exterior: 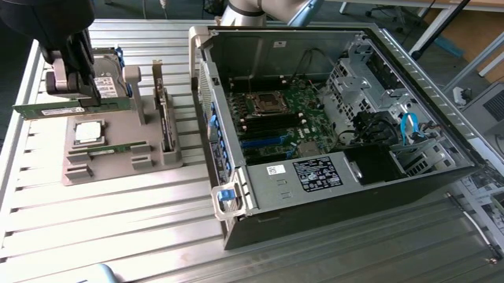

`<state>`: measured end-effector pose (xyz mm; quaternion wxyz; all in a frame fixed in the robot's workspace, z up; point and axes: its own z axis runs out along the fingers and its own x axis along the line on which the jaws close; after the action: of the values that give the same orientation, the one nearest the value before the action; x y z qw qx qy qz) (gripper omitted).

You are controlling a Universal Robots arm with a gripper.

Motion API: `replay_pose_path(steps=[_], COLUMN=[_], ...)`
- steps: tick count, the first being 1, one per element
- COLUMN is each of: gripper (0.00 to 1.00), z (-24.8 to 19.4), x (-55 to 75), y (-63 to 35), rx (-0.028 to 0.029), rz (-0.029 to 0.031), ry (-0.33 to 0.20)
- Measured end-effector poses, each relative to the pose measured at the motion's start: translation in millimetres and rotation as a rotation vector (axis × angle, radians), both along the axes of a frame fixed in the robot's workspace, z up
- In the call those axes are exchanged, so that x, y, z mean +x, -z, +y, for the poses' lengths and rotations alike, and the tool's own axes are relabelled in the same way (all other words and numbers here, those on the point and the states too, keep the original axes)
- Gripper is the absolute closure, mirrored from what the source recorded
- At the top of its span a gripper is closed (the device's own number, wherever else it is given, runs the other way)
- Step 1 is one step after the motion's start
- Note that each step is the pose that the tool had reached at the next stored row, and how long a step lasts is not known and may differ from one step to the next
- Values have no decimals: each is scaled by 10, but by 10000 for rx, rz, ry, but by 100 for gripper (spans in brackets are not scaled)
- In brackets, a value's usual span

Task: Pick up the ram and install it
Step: 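Pick up the ram and move it above insertion slot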

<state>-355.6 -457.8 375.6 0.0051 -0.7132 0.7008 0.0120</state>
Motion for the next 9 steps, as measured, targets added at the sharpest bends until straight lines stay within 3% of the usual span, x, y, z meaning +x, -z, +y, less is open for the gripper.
replay_pose_path(steps=[9], gripper=[88], z=[0], x=[0], y=[-105], rx=[0], rz=[0], ry=[0])
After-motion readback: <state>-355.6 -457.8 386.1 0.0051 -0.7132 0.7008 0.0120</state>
